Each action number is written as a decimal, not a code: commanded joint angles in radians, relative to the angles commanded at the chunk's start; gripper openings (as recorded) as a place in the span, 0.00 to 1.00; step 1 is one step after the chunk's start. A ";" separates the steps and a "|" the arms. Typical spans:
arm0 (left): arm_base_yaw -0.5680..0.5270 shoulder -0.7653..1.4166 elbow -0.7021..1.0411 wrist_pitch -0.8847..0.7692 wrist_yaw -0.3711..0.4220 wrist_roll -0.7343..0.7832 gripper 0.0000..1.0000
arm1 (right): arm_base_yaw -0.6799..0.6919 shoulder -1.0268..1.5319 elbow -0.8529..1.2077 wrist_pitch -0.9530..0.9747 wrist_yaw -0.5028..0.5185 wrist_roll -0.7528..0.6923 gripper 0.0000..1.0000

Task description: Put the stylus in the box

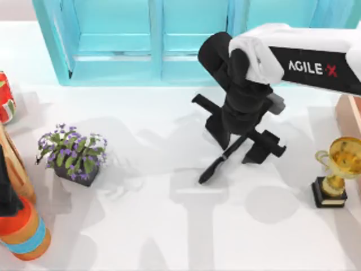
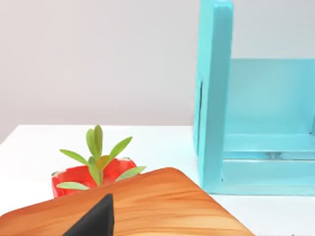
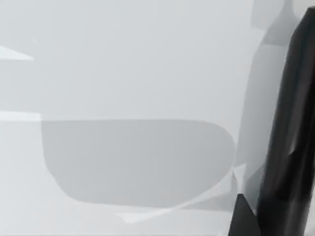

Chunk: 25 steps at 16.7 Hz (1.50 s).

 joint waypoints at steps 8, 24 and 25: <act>0.000 0.000 0.000 0.000 0.000 0.000 1.00 | -0.007 -0.076 -0.006 -0.079 0.022 -0.038 0.00; 0.000 0.000 0.000 0.000 0.000 0.000 1.00 | -0.008 -0.140 0.279 -0.432 0.020 -0.039 0.00; 0.000 0.000 0.000 0.000 0.000 0.000 1.00 | -0.010 -0.141 0.278 -0.432 0.020 -0.040 0.00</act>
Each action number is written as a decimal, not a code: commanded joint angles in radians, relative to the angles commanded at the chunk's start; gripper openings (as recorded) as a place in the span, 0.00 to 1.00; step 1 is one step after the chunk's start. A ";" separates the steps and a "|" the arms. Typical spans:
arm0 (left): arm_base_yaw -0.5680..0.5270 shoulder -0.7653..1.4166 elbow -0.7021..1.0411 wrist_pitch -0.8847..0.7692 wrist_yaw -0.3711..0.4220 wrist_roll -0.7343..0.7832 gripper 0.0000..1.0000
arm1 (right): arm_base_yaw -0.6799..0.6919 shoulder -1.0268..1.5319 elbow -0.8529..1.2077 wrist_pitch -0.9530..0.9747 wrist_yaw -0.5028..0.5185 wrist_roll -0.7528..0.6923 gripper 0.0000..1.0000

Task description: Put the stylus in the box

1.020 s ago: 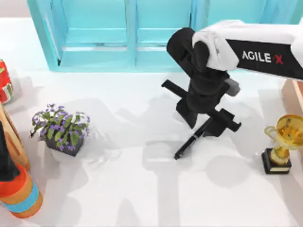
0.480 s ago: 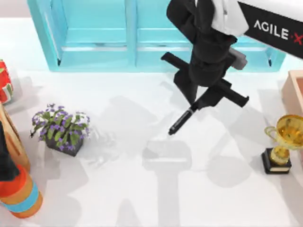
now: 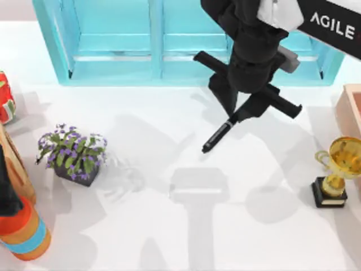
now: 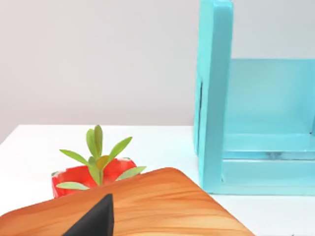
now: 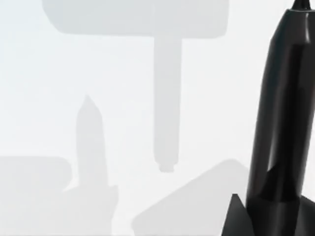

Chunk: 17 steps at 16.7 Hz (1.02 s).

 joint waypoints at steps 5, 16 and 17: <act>0.000 0.000 0.000 0.000 0.000 0.000 1.00 | -0.165 -0.059 -0.076 0.002 -0.001 -0.025 0.00; 0.000 0.000 0.000 0.000 0.000 0.000 1.00 | -0.988 -0.362 -0.431 0.041 -0.004 -0.152 0.00; 0.000 0.000 0.000 0.000 0.000 0.000 1.00 | -1.021 -0.380 -0.451 0.044 -0.004 -0.160 0.00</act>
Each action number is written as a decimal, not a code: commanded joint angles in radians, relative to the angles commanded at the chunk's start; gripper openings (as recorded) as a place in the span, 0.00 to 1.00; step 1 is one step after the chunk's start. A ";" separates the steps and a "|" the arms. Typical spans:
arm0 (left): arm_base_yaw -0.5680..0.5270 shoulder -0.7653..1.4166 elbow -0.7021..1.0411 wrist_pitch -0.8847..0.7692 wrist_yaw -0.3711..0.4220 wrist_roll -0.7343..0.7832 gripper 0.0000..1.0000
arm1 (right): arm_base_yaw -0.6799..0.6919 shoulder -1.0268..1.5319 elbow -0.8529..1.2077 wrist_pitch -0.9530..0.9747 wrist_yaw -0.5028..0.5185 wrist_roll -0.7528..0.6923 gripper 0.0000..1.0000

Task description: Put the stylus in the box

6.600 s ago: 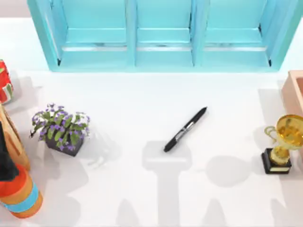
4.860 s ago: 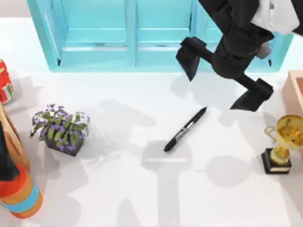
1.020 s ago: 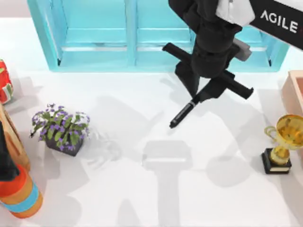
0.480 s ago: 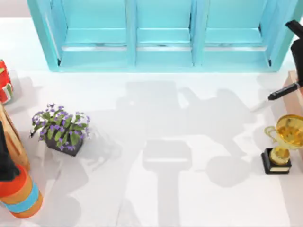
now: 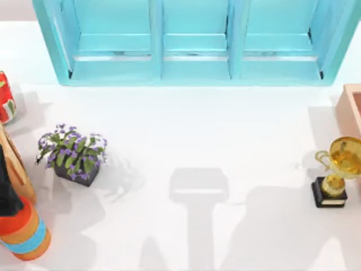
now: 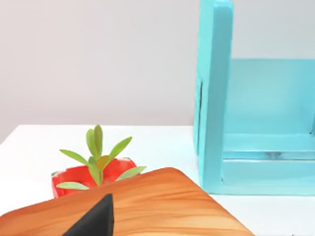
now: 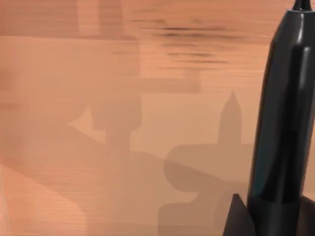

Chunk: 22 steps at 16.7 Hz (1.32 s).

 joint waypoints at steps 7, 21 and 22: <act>0.000 0.000 0.000 0.000 0.000 0.000 1.00 | -0.029 -0.016 -0.021 0.005 0.000 -0.006 0.00; 0.000 0.000 0.000 0.000 0.000 0.000 1.00 | 0.063 -0.027 -0.254 0.228 0.004 0.081 0.00; 0.000 0.000 0.000 0.000 0.000 0.000 1.00 | 0.057 -0.027 -0.257 0.233 0.004 0.081 0.00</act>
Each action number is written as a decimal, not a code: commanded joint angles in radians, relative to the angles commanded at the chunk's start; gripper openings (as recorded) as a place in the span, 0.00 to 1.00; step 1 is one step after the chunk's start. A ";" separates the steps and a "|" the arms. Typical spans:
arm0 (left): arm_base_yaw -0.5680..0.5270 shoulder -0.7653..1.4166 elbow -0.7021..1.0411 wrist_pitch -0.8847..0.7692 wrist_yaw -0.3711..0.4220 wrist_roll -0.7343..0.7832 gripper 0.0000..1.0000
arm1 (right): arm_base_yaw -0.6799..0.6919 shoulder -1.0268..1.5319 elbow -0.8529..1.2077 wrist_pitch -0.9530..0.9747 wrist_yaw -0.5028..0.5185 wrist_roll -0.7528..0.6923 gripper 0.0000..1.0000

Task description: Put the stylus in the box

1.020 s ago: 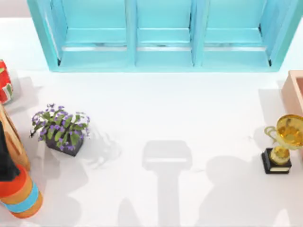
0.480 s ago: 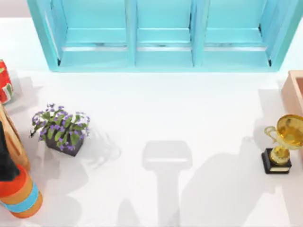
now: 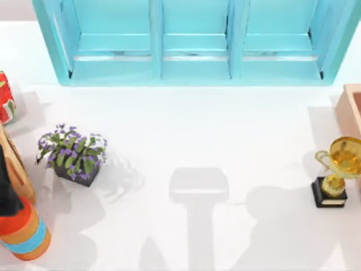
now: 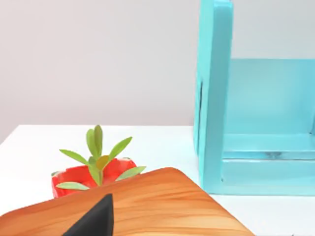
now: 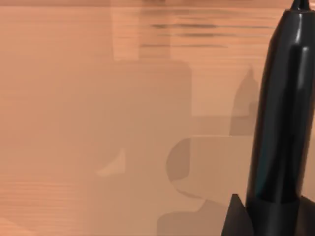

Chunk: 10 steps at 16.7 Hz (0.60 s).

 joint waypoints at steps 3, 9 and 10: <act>0.000 0.000 0.000 0.000 0.000 0.000 1.00 | 0.000 0.000 0.000 0.000 0.000 0.000 0.00; 0.000 0.000 0.000 0.000 0.000 0.000 1.00 | 0.000 0.000 0.000 0.000 0.000 0.000 0.45; 0.000 0.000 0.000 0.000 0.000 0.000 1.00 | 0.000 0.000 0.000 0.000 0.000 0.000 0.53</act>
